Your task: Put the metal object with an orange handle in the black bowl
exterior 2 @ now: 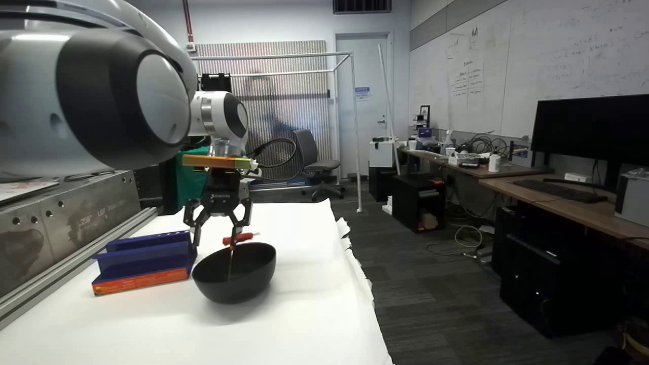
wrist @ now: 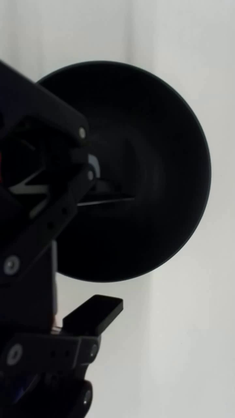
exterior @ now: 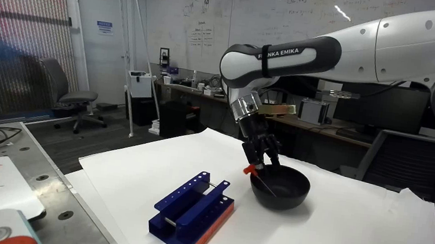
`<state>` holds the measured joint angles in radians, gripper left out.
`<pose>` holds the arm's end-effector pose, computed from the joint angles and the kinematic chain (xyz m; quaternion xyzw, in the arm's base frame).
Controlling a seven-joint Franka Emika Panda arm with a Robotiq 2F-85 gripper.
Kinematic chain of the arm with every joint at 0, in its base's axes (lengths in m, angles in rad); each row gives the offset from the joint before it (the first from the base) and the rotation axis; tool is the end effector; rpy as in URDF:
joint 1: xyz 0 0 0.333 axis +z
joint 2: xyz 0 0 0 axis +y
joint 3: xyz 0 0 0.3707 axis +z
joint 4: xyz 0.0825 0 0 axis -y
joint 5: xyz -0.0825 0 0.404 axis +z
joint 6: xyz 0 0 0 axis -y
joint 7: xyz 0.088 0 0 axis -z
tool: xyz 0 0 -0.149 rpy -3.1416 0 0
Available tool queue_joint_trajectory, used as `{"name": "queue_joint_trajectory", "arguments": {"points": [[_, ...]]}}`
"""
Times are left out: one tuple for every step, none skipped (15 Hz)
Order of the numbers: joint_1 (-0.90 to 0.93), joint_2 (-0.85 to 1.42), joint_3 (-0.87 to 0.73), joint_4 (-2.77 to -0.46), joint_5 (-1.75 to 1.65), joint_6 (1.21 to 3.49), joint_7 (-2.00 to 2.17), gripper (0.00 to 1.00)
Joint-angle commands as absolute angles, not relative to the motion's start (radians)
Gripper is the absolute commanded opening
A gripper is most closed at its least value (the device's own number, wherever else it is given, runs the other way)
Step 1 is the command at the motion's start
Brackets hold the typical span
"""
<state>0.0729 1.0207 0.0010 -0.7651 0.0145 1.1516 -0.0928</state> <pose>0.7518 0.0578 0.2787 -0.9468 -0.0797 0.3117 0.0106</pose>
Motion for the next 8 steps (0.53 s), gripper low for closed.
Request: {"name": "queue_joint_trajectory", "arguments": {"points": [[0.051, 1.017, 0.025, -0.744, 0.061, 1.172, -0.111, 1.00], [0.047, 1.008, 0.032, -0.750, 0.069, 1.198, -0.125, 1.00], [0.043, 0.998, 0.040, -0.757, 0.076, 1.226, -0.146, 1.00], [0.041, 0.983, 0.049, -0.766, 0.085, 1.268, -0.171, 1.00], [0.041, 0.973, 0.056, -0.772, 0.087, 1.306, -0.193, 1.00], [0.043, 0.961, 0.061, -0.778, 0.086, 1.344, -0.217, 1.00], [0.048, 0.944, 0.065, -0.788, 0.077, 1.385, -0.239, 1.00], [0.048, 0.922, 0.067, -0.804, 0.071, 1.421, -0.261, 1.00]]}}
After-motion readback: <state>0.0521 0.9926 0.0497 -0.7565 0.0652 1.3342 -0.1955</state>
